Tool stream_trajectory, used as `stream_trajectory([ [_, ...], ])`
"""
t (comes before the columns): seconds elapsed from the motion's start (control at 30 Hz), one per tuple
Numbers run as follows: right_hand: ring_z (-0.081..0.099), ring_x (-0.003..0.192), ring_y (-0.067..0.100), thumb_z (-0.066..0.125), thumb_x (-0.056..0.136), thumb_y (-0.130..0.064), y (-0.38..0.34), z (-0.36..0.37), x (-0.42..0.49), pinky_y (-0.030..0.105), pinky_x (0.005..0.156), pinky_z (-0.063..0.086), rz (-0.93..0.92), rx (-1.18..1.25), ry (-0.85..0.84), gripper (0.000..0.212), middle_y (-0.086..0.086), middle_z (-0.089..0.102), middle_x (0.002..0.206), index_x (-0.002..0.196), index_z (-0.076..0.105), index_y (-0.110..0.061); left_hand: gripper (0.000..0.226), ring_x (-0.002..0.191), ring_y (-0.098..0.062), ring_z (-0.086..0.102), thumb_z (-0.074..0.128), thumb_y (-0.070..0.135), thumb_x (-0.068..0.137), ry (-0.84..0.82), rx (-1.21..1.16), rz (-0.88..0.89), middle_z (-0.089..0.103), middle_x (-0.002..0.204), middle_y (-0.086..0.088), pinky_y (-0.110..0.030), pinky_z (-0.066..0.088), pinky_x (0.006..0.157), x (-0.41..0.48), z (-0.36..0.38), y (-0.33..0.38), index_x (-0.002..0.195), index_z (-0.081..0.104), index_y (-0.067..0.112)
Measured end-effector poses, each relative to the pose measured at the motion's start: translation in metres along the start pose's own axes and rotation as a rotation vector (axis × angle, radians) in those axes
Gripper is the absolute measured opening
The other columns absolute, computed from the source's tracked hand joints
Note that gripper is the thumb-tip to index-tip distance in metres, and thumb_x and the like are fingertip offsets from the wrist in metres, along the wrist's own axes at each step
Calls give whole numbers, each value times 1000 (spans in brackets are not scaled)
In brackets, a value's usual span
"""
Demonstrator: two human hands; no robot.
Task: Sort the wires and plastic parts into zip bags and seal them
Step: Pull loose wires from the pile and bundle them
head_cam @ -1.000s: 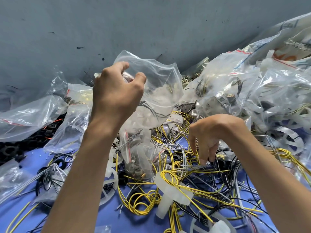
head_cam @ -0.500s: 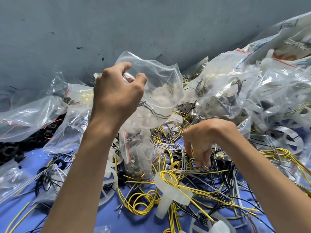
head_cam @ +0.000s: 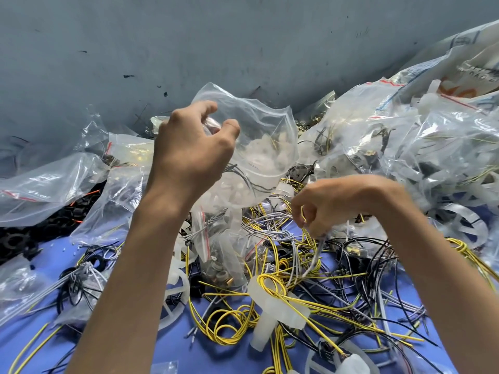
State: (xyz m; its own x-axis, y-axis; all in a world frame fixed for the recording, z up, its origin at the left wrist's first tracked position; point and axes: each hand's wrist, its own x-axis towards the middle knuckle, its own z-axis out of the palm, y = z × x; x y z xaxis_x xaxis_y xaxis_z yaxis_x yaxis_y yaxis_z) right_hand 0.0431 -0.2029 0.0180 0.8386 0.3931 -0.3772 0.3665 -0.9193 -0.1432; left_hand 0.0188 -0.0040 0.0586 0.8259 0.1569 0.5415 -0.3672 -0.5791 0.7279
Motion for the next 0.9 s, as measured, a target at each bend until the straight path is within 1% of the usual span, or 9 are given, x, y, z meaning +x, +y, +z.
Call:
stream_trajectory([
  [0.1, 48, 49, -3, 63, 80, -19, 0, -14, -16, 20, 51, 40, -107, 116, 202, 15, -14, 62, 62, 77, 59, -33, 55, 86, -24, 65, 55, 45, 72, -61, -1, 17, 66, 90, 3, -33, 52, 88, -1, -1, 1, 121, 63, 22],
  [0.2, 48, 53, -1, 64, 82, -21, -1, -23, -30, 20, 51, 38, -204, 188, 400, 12, -13, 61, 61, 74, 62, -29, 29, 58, 6, 53, 65, 38, 83, -141, 46, 98, 57, 70, 17, -10, 44, 65, -2, 0, -1, 109, 69, 25],
  [0.27, 47, 52, -1, 64, 82, -16, -5, -28, -38, 14, 48, 34, -285, 244, 465, 17, -15, 59, 57, 70, 62, -27, 15, 50, 10, 50, 64, 32, 87, -218, 78, 164, 59, 69, 17, -3, 34, 52, -3, 1, 0, 99, 72, 28],
  [0.37, 43, 50, -1, 62, 82, -6, -8, -32, -44, 13, 50, 33, -346, 303, 463, 30, -17, 53, 53, 64, 59, -29, 17, 56, 8, 53, 62, 37, 89, -337, 89, 236, 62, 76, 15, -9, 38, 55, -6, 1, 3, 94, 74, 26],
  [0.53, 49, 55, -2, 61, 80, -6, -11, -32, -47, 12, 54, 36, -355, 317, 468, 24, -15, 59, 58, 72, 64, -28, 47, 68, 2, 56, 49, 66, 81, -513, 105, 271, 59, 83, 8, -27, 47, 69, -8, -1, 4, 87, 75, 27],
  [0.7, 51, 57, 13, 63, 80, -7, -17, -33, -48, 34, 57, 42, -370, 358, 537, 16, 7, 63, 63, 75, 68, -20, 46, 73, 4, 51, 45, 69, 78, -611, 155, 314, 55, 82, 10, -19, 37, 64, -12, -1, 6, 80, 74, 33],
  [0.77, 51, 55, 21, 62, 81, -22, -19, -32, -49, 38, 56, 44, -383, 374, 544, 7, 7, 63, 62, 77, 67, -19, 47, 73, 2, 50, 43, 69, 75, -651, 162, 309, 53, 80, 9, -15, 34, 60, -15, 1, 8, 77, 73, 33],
  [0.83, 52, 53, 18, 59, 73, -36, -22, -32, -49, 36, 55, 45, -374, 308, 557, 16, 1, 62, 60, 78, 66, -23, 48, 75, 0, 51, 42, 72, 73, -690, 152, 276, 53, 83, 8, -15, 36, 61, -18, 2, 10, 77, 73, 34],
  [0.9, 48, 49, 4, 60, 72, -31, -24, -31, -48, 24, 52, 41, -341, 231, 554, 4, -11, 59, 56, 74, 63, -32, 51, 78, -2, 53, 44, 75, 70, -723, 144, 250, 54, 87, 7, -22, 40, 65, -19, 3, 11, 78, 73, 35],
])
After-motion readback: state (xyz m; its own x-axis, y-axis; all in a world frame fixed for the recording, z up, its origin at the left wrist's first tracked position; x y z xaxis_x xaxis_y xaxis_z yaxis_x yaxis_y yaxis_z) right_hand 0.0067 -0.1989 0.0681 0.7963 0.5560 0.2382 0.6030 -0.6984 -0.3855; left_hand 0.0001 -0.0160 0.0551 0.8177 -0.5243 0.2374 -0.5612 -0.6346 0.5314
